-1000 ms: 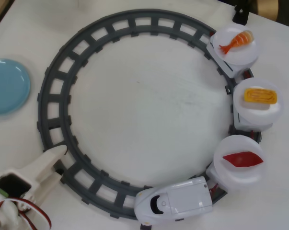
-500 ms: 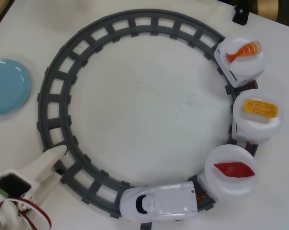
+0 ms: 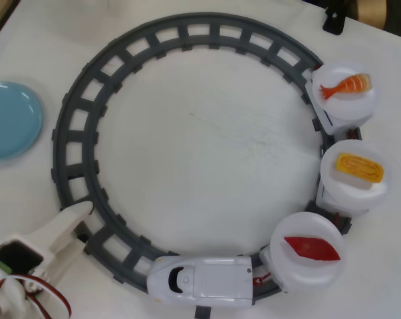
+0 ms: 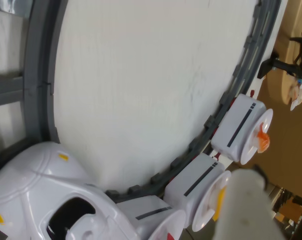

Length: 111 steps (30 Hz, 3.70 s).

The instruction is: Pick up the sushi from the Shinkansen and put it on the blue dish

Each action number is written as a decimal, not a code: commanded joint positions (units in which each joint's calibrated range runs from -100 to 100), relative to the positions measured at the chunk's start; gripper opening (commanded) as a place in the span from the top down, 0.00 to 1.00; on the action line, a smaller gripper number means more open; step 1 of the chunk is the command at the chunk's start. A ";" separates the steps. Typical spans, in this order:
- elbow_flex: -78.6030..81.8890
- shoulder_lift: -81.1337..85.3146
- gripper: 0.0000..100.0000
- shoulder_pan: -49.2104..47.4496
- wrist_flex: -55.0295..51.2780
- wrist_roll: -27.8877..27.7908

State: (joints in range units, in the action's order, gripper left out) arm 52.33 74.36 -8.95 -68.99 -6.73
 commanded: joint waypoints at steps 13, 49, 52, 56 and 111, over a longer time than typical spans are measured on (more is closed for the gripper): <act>-14.01 -3.22 0.78 0.68 1.09 -0.18; -82.63 -76.47 0.78 31.57 -27.36 -5.15; -82.54 -78.30 0.78 32.10 -27.36 -6.30; -82.54 -81.12 0.78 31.57 -27.36 -6.51; -56.93 -72.24 0.76 24.27 -30.07 -7.66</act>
State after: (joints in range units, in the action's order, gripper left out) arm -8.05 -4.26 16.22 -98.07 -14.64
